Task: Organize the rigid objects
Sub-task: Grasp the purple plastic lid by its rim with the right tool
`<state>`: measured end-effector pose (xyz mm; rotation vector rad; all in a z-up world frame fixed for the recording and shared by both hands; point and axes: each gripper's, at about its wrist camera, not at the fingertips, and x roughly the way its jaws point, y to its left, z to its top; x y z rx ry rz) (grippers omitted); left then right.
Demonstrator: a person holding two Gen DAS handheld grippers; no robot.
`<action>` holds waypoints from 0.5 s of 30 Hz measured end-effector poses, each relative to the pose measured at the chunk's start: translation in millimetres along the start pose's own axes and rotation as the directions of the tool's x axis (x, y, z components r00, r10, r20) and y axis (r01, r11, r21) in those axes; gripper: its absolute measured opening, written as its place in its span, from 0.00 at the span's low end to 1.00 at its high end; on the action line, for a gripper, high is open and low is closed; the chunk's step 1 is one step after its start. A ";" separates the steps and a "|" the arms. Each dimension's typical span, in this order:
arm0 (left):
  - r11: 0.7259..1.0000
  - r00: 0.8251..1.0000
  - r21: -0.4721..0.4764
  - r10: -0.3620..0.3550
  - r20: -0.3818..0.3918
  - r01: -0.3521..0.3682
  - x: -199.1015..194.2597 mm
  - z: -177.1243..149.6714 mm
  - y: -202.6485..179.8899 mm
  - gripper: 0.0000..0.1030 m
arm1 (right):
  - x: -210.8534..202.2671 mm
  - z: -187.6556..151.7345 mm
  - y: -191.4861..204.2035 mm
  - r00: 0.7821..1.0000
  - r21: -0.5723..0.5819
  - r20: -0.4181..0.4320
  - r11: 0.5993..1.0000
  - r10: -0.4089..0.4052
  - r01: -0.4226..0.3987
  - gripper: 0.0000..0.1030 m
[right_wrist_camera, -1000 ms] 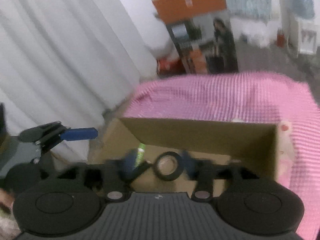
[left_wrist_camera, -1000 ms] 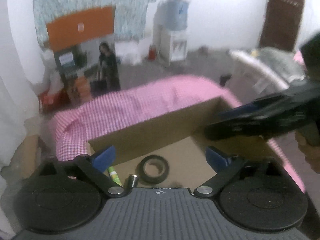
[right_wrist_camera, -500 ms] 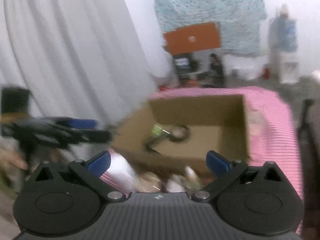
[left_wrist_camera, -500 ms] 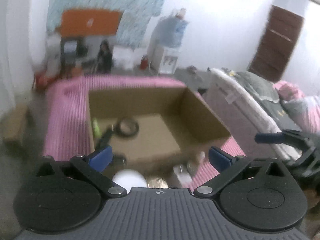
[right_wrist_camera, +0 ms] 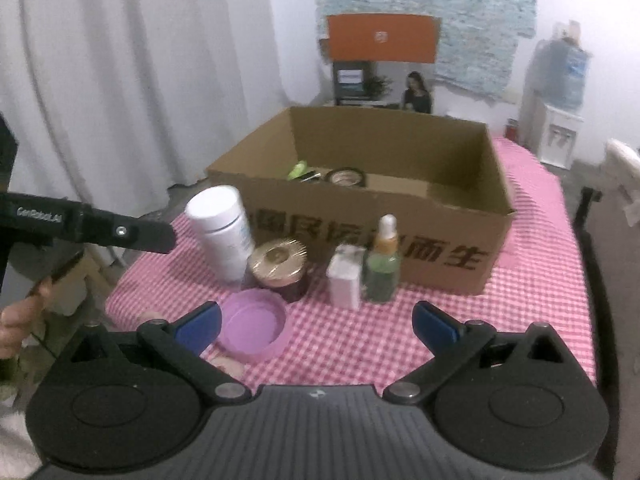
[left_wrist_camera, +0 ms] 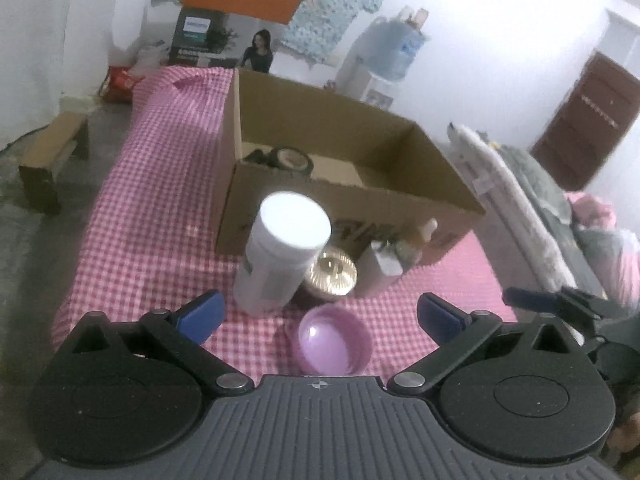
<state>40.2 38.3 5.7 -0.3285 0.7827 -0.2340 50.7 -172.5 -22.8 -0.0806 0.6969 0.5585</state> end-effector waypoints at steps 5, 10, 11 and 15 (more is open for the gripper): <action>0.998 0.998 0.002 -0.062 0.004 0.062 -4.4 -8.1 7.3 1.00 | 2.1 -4.6 10.4 0.999 0.003 0.040 1.000 -0.019 0.018 1.00; 0.998 0.998 0.059 -0.039 0.039 0.036 -4.0 -13.1 7.7 1.00 | 1.4 -2.0 10.5 0.994 0.022 0.104 0.999 0.032 -0.034 1.00; 0.996 0.999 0.087 -0.021 0.047 0.016 -2.1 -15.4 6.1 1.00 | 3.9 -2.3 9.0 0.993 0.040 0.103 0.998 0.050 -0.055 1.00; 0.980 0.999 0.196 0.039 0.012 -0.041 13.1 -26.0 -3.1 1.00 | 18.0 -3.1 1.2 0.992 0.129 0.072 0.985 0.107 -0.115 1.00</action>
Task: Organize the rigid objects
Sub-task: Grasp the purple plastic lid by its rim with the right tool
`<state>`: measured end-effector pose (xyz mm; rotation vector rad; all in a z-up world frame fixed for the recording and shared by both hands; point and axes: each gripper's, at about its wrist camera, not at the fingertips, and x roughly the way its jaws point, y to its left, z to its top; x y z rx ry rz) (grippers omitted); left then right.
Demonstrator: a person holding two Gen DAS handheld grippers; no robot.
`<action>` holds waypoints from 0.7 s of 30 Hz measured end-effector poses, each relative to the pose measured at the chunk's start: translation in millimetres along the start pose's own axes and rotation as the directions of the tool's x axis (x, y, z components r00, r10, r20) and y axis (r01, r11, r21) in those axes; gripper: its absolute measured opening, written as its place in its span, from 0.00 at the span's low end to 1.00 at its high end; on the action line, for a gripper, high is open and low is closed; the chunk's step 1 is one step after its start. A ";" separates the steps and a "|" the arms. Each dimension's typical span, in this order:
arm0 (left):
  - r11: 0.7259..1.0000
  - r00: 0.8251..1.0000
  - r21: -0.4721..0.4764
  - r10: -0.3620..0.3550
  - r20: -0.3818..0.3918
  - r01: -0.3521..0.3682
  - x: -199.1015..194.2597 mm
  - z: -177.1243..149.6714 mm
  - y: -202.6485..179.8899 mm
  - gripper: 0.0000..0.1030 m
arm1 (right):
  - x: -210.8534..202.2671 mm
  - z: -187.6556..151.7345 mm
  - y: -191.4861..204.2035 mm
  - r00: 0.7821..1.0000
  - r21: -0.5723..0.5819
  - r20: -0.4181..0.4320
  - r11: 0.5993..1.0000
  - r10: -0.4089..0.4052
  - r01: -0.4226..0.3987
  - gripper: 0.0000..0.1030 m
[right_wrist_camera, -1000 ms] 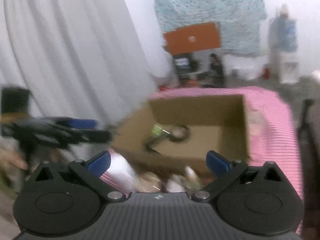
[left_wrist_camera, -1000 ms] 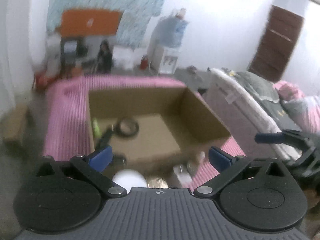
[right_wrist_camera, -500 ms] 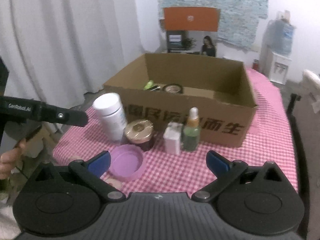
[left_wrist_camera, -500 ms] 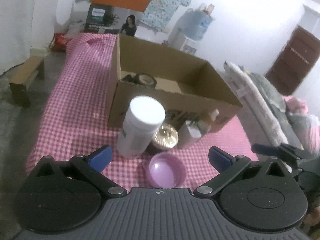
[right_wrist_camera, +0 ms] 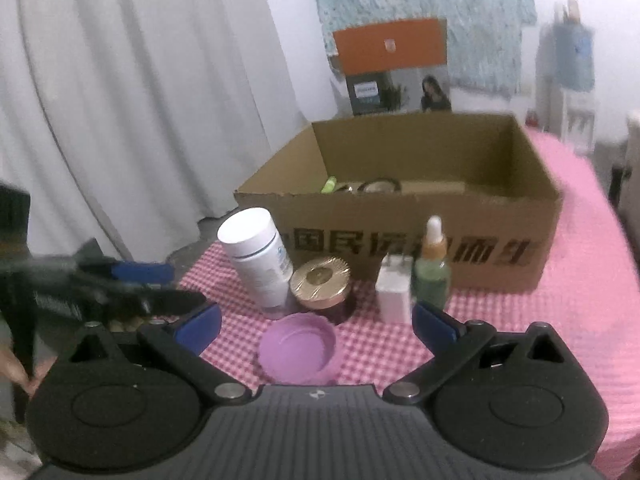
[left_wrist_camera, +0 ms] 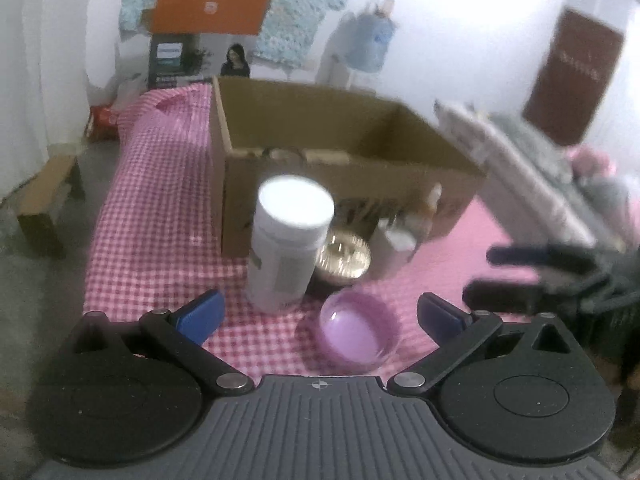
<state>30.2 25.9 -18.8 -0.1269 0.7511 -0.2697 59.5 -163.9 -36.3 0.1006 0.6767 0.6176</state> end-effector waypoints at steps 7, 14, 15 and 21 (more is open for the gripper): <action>0.982 0.990 0.191 0.044 -0.136 -0.018 34.9 -14.0 -22.7 1.00 | 27.7 -8.2 -9.3 0.993 0.076 -0.119 0.997 0.014 -0.005 1.00; 0.943 0.980 0.328 0.007 -0.198 0.059 54.5 -21.4 -43.7 0.90 | 55.5 -13.0 -11.1 0.978 0.075 -0.206 0.997 0.025 -0.010 0.92; 0.936 0.979 0.344 0.003 -0.204 0.068 56.4 -22.0 -45.7 0.89 | 57.6 -13.2 -11.2 0.977 0.075 -0.213 0.997 0.025 -0.009 0.87; 0.931 0.972 0.357 0.015 -0.236 0.072 67.1 -22.1 -45.7 0.74 | 72.7 -12.9 -14.3 0.967 0.074 -0.252 0.997 0.024 -0.006 0.64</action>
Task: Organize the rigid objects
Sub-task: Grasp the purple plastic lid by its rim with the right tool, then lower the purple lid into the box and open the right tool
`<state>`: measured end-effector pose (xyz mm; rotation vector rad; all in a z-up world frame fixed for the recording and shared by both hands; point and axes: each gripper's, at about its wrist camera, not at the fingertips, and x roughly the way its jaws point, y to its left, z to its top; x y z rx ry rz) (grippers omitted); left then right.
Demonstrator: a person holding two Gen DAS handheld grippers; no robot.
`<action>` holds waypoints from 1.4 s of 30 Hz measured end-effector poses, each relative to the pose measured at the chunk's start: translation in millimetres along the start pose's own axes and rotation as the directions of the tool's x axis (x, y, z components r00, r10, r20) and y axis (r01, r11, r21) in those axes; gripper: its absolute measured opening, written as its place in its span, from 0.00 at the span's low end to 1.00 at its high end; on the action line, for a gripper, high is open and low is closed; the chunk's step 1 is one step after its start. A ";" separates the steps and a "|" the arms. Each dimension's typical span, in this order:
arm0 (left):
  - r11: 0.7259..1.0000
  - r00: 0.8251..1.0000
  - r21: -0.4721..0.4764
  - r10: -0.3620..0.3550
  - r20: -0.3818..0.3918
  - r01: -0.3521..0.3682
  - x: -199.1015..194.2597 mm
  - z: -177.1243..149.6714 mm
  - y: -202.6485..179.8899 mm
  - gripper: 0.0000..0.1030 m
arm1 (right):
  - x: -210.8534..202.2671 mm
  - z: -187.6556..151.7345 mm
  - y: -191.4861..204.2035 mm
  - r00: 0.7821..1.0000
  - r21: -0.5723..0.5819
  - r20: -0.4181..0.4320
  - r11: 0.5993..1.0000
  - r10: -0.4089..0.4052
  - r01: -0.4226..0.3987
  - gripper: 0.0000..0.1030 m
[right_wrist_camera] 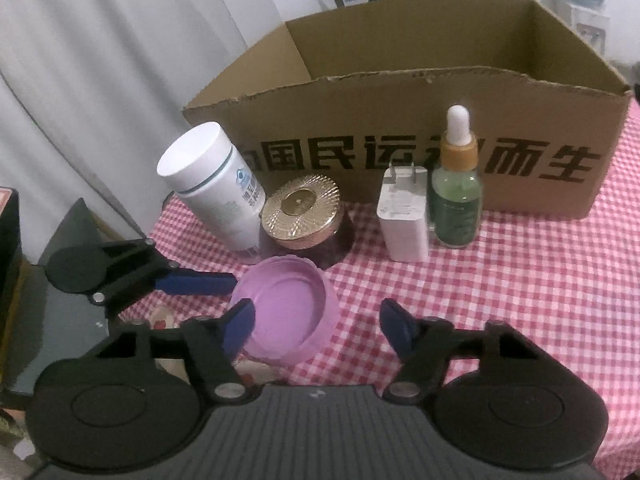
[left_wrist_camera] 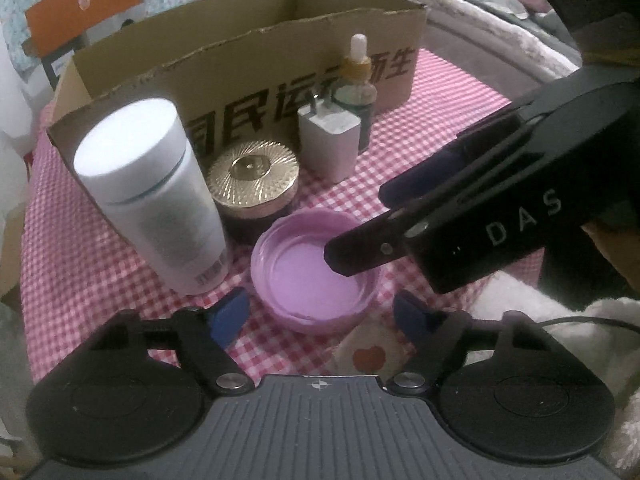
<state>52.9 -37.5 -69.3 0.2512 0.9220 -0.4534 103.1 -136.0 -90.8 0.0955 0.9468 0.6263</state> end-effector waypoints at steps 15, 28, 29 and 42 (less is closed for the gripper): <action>0.999 0.999 0.026 -0.038 0.021 0.037 18.1 15.0 -9.0 0.71 | -1.5 -1.0 -16.0 0.999 -0.010 -0.018 0.999 -0.050 0.050 0.32; 0.998 0.996 0.000 -0.065 0.059 0.065 18.9 16.9 -9.3 0.71 | 7.6 -3.0 -14.5 0.998 -0.064 0.006 0.996 -0.066 0.066 0.15; 0.998 0.996 0.004 -0.064 0.069 0.064 14.5 16.7 -10.8 0.71 | 4.8 -3.7 -13.7 0.998 -0.067 0.012 0.995 -0.068 0.068 0.15; 0.997 0.943 0.060 0.030 0.333 -0.053 -84.9 76.8 -7.7 0.71 | -99.2 47.8 22.3 0.963 -0.225 0.263 0.966 -0.064 0.126 0.16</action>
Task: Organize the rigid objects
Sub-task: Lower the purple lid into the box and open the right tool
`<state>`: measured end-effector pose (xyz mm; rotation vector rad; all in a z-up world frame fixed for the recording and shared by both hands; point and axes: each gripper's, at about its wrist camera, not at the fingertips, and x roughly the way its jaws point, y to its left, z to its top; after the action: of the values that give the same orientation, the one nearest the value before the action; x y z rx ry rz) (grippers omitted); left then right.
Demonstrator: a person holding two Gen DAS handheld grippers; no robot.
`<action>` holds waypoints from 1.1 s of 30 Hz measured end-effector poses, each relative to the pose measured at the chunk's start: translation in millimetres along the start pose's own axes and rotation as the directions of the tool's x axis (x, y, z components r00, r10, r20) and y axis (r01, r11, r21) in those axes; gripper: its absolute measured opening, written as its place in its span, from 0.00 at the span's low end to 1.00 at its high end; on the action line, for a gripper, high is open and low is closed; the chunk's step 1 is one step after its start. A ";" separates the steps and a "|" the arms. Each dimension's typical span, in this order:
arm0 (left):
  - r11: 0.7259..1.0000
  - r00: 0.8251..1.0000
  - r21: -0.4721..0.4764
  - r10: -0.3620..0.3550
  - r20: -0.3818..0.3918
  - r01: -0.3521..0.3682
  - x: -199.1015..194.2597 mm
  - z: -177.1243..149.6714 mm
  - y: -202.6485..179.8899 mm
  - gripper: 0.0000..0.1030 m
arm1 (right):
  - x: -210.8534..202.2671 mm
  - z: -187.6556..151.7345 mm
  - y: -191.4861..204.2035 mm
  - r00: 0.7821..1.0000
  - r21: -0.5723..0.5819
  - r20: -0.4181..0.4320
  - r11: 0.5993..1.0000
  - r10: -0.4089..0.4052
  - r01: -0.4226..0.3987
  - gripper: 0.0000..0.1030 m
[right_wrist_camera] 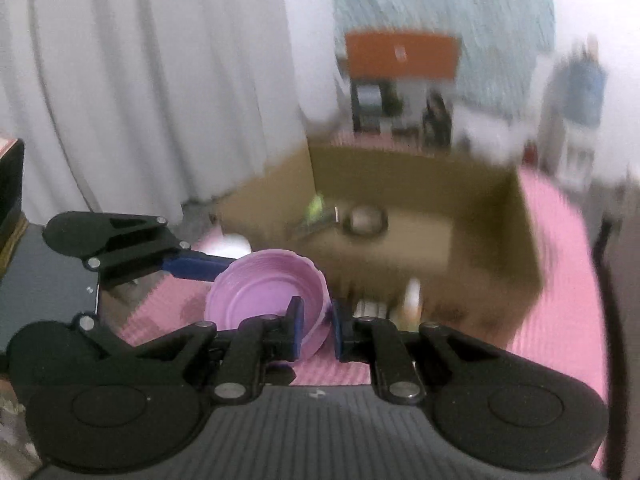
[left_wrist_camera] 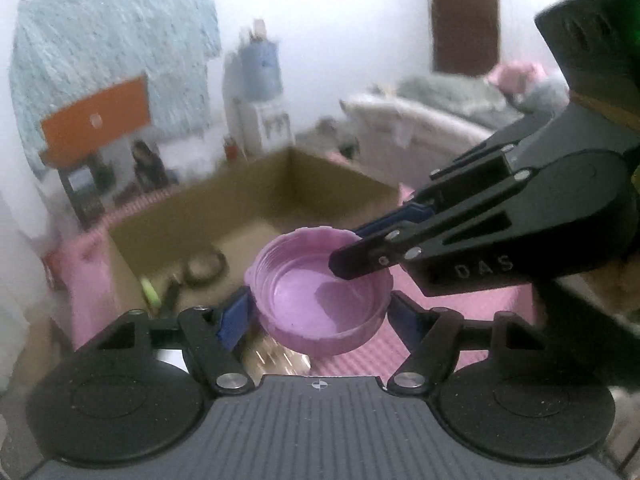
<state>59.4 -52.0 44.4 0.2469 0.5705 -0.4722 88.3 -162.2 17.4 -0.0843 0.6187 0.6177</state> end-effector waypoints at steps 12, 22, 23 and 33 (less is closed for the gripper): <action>0.984 0.965 -0.179 -0.068 -0.255 0.022 84.3 54.1 93.3 0.71 | 99.1 110.2 -53.4 0.974 0.024 -0.177 0.990 0.139 -0.137 0.16; 0.951 0.864 -0.307 -0.168 -0.474 0.016 173.3 42.5 132.0 0.71 | 214.4 105.4 -101.9 0.871 0.165 -0.437 0.972 0.226 -0.170 0.15; 0.949 0.855 -0.315 -0.174 -0.488 0.013 178.7 41.9 133.8 0.71 | 219.8 103.1 -104.7 0.864 0.172 -0.448 0.970 0.230 -0.170 0.15; 0.950 0.827 -0.311 -0.146 -0.542 -0.037 194.3 34.2 127.2 0.78 | 243.4 83.7 -112.9 0.831 0.201 -0.499 0.965 0.248 -0.167 0.17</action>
<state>281.5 -23.7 -26.3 0.0607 1.2255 -0.3539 351.7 -107.6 -64.0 -0.0430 1.2149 0.7648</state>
